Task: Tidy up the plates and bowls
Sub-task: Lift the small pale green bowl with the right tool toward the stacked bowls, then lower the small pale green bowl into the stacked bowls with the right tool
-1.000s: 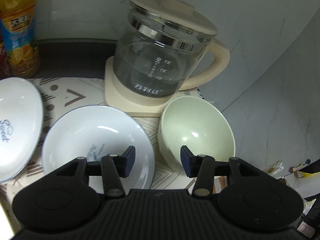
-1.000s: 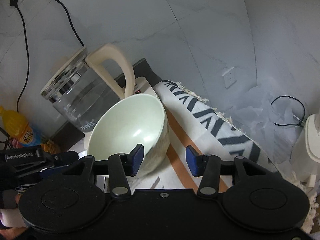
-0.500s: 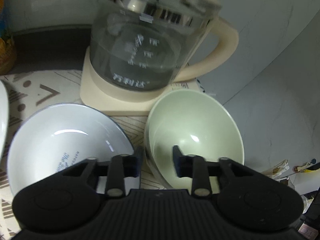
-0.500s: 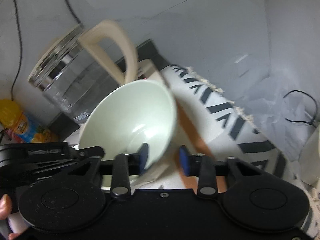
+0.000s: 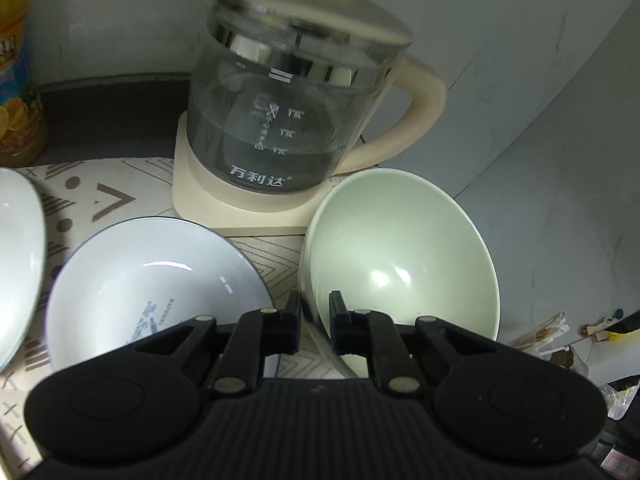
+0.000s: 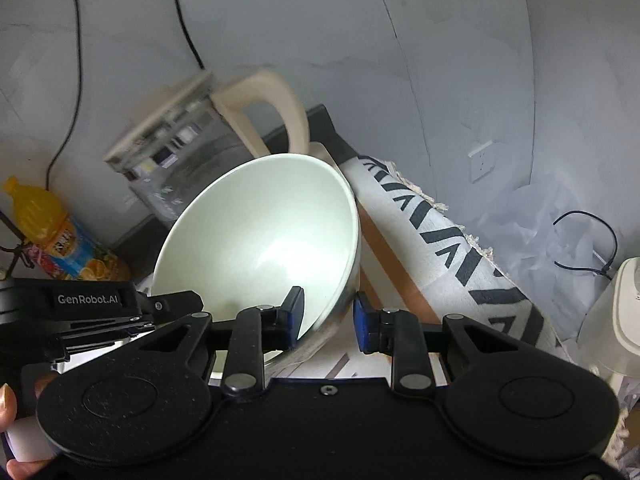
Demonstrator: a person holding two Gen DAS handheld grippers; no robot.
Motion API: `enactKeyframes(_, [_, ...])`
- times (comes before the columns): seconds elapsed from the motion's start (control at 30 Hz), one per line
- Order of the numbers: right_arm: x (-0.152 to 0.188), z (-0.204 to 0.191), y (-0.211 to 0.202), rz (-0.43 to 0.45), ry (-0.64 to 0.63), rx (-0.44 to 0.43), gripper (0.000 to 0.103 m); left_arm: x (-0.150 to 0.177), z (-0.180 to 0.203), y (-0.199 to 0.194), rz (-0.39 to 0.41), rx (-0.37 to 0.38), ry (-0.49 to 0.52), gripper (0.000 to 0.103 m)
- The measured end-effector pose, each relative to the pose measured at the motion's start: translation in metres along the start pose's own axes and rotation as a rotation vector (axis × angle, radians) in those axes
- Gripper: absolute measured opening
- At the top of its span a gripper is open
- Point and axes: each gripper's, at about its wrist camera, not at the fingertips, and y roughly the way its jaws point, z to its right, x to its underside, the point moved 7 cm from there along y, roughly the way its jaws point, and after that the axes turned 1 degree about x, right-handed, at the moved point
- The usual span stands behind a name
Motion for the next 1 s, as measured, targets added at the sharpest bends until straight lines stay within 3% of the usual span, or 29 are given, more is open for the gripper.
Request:
enactKeyframes(0.5, [0.032, -0.029, -0.078, 0.058, 0.021, 0.026, 0.026, 0.033, 0.005, -0.081, 0.014, 0.038, 0.03, 0.012])
enactKeyframes(1.0, [0.079, -0.053, -0.122, 0.064, 0.0, 0.026, 0.026, 0.078, -0.013, -0.139, 0.018, 0.054, 0.033, 0.012])
